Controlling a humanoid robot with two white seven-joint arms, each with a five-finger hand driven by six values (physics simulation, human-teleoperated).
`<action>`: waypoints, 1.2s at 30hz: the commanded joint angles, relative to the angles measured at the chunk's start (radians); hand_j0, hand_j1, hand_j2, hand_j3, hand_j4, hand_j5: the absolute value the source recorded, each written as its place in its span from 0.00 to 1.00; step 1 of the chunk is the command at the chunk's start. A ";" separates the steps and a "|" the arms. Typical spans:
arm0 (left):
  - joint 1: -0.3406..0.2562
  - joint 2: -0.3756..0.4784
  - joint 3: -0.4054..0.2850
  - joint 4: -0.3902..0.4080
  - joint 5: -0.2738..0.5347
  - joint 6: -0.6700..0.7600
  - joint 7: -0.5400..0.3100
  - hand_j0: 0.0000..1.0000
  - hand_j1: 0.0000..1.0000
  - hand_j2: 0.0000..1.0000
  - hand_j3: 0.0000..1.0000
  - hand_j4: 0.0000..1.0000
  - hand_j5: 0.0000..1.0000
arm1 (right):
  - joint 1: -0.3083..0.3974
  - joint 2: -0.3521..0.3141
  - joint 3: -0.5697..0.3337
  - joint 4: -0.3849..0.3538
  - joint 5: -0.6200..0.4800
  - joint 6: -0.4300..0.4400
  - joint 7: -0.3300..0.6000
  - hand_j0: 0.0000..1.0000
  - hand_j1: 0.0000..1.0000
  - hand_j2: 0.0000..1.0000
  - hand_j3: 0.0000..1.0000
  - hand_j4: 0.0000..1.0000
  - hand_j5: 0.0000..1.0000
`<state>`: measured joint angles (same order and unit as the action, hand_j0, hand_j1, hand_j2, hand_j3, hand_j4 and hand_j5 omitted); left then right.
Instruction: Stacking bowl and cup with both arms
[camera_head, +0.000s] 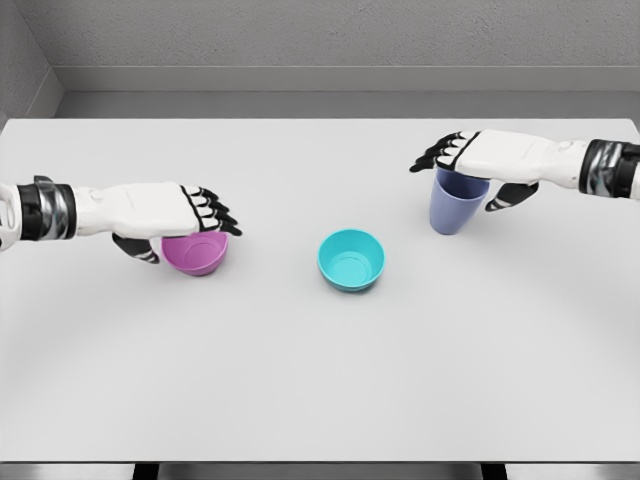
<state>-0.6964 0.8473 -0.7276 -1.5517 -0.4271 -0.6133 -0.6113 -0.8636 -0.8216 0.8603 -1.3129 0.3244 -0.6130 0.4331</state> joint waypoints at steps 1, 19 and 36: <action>0.000 0.001 0.001 0.016 0.004 0.002 0.000 1.00 1.00 1.00 1.00 1.00 1.00 | 0.000 0.004 0.000 0.004 -0.005 0.002 0.000 1.00 1.00 1.00 1.00 1.00 1.00; -0.003 -0.039 -0.016 0.064 -0.004 0.002 0.000 1.00 1.00 1.00 1.00 1.00 1.00 | 0.000 0.019 0.022 0.040 -0.004 0.002 0.000 1.00 1.00 1.00 1.00 1.00 1.00; -0.003 -0.039 -0.024 0.065 -0.006 0.002 0.000 1.00 1.00 1.00 1.00 1.00 1.00 | 0.000 0.039 0.025 0.058 0.002 0.002 0.000 1.00 1.00 1.00 1.00 1.00 1.00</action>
<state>-0.6995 0.8076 -0.7542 -1.4866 -0.4375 -0.6133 -0.6113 -0.8636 -0.7825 0.8861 -1.2559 0.3325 -0.6129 0.4330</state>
